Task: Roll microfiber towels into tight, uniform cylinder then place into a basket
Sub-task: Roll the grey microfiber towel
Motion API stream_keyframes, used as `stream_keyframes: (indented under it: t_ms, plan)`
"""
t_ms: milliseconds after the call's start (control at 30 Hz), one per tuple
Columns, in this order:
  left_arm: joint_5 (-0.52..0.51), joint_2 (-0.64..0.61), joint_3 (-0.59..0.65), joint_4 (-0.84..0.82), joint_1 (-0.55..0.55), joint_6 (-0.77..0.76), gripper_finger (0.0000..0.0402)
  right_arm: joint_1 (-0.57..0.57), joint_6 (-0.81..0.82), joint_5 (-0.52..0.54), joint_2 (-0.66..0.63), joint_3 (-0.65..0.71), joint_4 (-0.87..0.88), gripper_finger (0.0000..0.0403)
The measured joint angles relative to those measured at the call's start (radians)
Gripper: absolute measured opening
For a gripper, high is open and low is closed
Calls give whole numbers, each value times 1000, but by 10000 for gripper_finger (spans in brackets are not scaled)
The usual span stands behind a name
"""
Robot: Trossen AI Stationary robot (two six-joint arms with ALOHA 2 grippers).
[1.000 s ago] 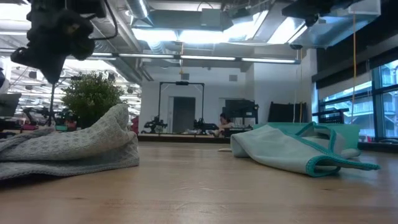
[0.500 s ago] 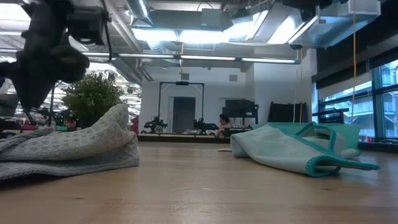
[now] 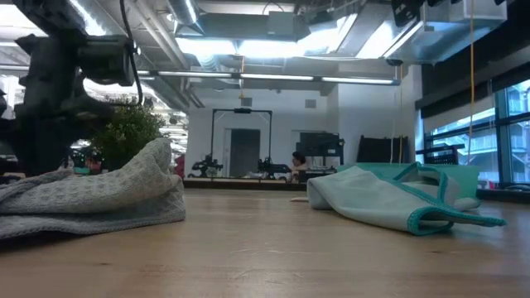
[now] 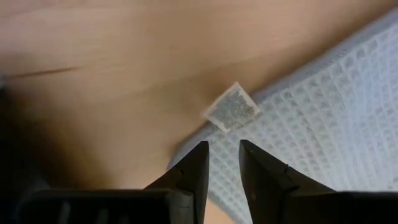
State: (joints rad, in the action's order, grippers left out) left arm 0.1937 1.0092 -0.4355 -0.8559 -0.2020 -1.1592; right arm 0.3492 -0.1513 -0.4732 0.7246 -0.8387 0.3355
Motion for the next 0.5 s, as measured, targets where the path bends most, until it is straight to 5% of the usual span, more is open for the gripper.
stream_keyframes:
  t_ms: [500]
  plan:
    - [-33, -3, 83, 127, 25, 71, 81, 0, 4, 0, 0, 0, 0, 4]
